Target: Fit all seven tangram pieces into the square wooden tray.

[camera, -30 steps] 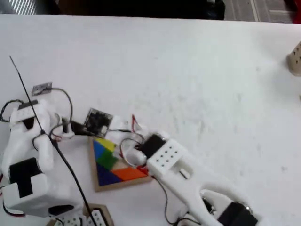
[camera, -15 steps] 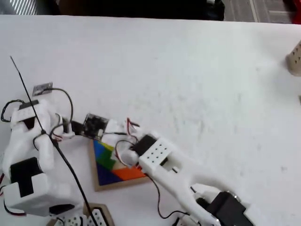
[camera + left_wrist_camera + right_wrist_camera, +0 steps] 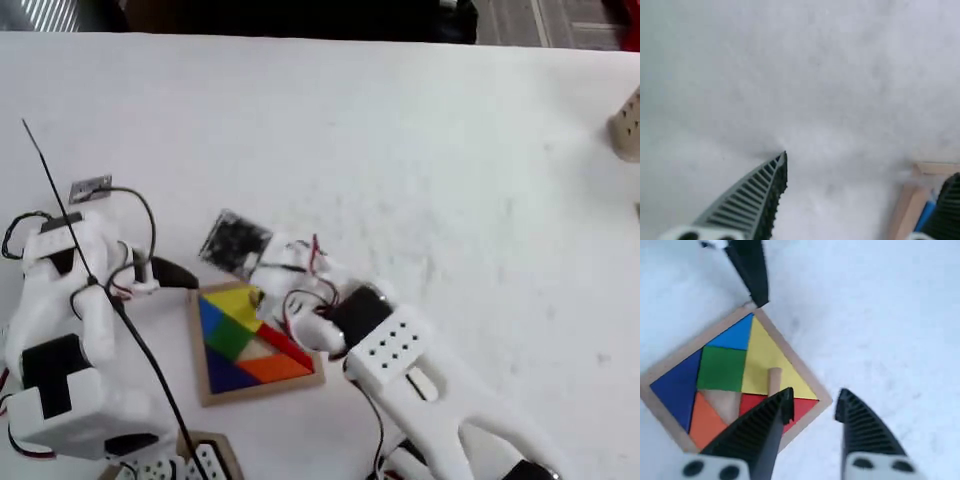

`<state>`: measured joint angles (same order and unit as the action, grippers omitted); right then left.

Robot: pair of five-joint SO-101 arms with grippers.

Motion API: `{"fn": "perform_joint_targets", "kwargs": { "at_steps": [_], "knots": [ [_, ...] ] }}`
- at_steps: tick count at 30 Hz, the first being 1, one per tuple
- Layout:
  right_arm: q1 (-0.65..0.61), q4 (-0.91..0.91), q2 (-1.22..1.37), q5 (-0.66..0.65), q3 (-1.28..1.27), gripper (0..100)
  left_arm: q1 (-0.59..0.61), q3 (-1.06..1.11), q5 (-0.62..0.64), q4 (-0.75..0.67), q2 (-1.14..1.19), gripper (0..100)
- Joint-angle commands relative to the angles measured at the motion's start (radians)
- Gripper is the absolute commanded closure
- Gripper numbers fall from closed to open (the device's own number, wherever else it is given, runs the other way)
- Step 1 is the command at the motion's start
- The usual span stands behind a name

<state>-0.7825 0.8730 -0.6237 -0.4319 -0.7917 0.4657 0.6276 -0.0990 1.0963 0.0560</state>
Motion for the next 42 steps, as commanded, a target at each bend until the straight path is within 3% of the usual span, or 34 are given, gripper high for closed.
{"fn": "perform_joint_targets", "kwargs": {
  "at_steps": [1, 3, 13, 21, 26, 31, 38, 42],
  "knots": [
    [0.070, -0.151, 0.012, 0.092, -0.054, 94.8, 0.008, -0.043, -0.104, 0.008, -0.008, 56],
    [0.070, -0.193, 0.073, 0.094, -0.066, 96.4, 0.008, -0.043, -0.172, 0.014, -0.008, 56],
    [0.021, -0.223, 0.449, 0.084, 0.077, 98.1, 0.024, -0.038, -0.175, 0.017, -0.008, 56],
    [-0.116, -0.085, 0.372, 0.087, 0.078, 98.1, 0.025, -0.038, -0.180, 0.017, -0.008, 56],
    [0.013, -0.025, 0.214, 0.118, 0.075, 98.1, 0.019, -0.038, -0.176, 0.020, -0.008, 56],
    [0.243, -0.013, 0.120, 0.230, 0.060, 98.1, -0.010, -0.046, -0.152, 0.087, -0.062, 56],
    [0.443, -0.015, 0.117, 0.233, -0.031, 98.1, -0.165, 0.081, -0.055, 0.224, -0.486, 56],
    [0.519, -0.012, 0.117, 0.230, -0.054, 98.1, -0.294, 0.135, 0.008, 0.285, -0.722, 74]
  ]
}}
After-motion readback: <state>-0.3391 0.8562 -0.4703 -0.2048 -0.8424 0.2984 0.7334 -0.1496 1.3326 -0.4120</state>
